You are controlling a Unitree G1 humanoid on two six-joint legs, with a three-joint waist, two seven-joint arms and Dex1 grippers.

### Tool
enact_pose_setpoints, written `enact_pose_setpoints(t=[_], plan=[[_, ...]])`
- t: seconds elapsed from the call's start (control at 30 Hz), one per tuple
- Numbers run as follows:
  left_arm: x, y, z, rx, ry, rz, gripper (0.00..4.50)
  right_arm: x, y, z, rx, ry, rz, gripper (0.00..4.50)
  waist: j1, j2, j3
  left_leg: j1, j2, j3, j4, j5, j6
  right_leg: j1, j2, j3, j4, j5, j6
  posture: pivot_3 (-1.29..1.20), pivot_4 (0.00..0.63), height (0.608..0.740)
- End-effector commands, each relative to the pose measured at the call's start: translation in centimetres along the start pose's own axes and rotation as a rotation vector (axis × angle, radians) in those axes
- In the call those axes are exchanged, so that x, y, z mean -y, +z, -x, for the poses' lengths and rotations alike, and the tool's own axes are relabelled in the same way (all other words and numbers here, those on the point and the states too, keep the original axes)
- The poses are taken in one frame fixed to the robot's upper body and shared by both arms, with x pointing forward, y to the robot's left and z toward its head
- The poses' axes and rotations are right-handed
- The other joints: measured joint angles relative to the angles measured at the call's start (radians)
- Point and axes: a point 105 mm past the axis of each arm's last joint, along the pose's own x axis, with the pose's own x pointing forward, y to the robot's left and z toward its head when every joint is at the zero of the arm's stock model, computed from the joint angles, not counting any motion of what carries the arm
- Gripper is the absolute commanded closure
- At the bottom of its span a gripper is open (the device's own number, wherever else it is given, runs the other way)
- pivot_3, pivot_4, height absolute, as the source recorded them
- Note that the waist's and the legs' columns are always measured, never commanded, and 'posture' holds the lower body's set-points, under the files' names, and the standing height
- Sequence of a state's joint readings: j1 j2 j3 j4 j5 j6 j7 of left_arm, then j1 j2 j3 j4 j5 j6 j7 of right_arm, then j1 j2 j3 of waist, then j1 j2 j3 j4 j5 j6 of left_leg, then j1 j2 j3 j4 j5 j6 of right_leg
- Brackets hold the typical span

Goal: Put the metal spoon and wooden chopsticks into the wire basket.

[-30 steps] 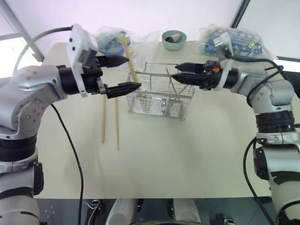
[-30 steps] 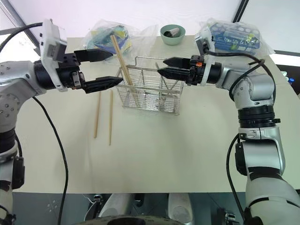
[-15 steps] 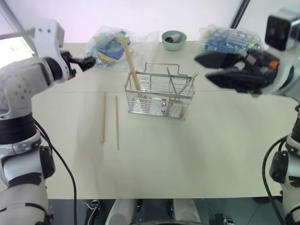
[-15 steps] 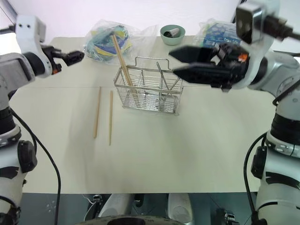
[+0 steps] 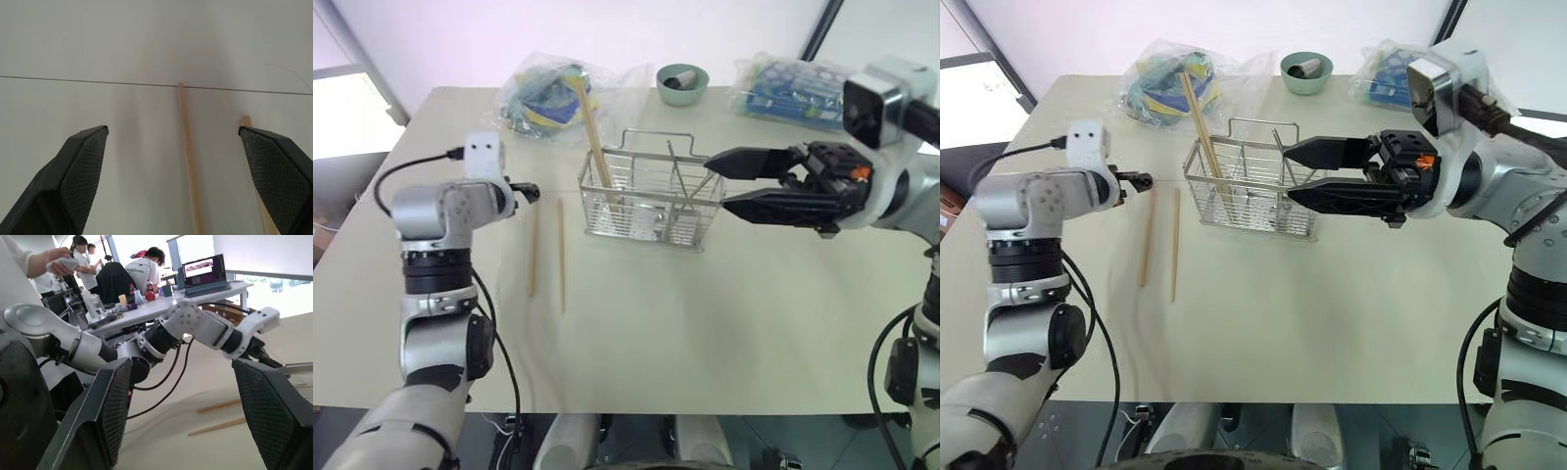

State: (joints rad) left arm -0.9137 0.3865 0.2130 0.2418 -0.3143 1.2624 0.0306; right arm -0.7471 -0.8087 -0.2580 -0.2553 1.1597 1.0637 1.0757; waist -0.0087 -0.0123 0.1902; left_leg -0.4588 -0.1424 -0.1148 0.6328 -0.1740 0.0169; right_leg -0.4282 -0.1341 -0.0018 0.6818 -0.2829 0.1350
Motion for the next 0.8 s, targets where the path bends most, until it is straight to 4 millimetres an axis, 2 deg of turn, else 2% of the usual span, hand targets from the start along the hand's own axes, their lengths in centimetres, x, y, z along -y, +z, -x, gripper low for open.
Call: enact_pose_setpoints(t=[0.03,0.27,0.53,0.63,0.8], plan=[[0.4,1.0,-0.5,0.036,0.000,-0.030,0.00,-1.0,0.9,0.0,0.015,0.003,0.048,1.16,-0.003,0.000,0.000,0.000,0.000,0.000,0.000,0.000,0.000,0.000,0.000,0.000,0.000,0.000,0.000,0.00,0.150,0.697],[0.3,-0.4,-2.8,-0.027,0.023,-0.050,0.00,-0.9,1.1,0.3,0.041,-0.034,0.042,1.16,-0.001,0.000,0.000,-0.001,0.000,0.000,0.000,0.000,0.000,0.000,0.000,0.000,0.000,0.000,0.000,0.00,0.150,0.697],[2.2,-1.6,-4.6,-0.076,-0.034,-0.001,0.00,-1.1,0.9,0.5,0.045,-0.055,0.046,1.16,0.007,0.000,0.000,-0.001,-0.001,0.000,0.001,0.000,0.000,0.000,-0.001,-0.001,0.000,0.001,0.001,0.00,0.150,0.697],[2.4,-1.5,-4.7,-0.069,-0.042,0.031,0.91,-0.9,1.0,0.7,0.052,-0.072,0.045,1.10,0.015,0.000,-0.001,-0.001,-0.001,0.000,0.001,0.000,0.000,0.000,-0.001,-0.001,0.000,0.001,0.001,0.00,0.150,0.697],[1.7,-0.7,-4.6,-0.039,-0.010,0.050,3.38,-0.5,1.1,1.0,0.062,-0.092,0.040,1.10,0.023,0.000,-0.001,-0.001,-0.001,0.000,0.001,0.000,0.000,0.000,-0.001,-0.001,-0.001,0.001,0.002,0.00,0.150,0.697]])
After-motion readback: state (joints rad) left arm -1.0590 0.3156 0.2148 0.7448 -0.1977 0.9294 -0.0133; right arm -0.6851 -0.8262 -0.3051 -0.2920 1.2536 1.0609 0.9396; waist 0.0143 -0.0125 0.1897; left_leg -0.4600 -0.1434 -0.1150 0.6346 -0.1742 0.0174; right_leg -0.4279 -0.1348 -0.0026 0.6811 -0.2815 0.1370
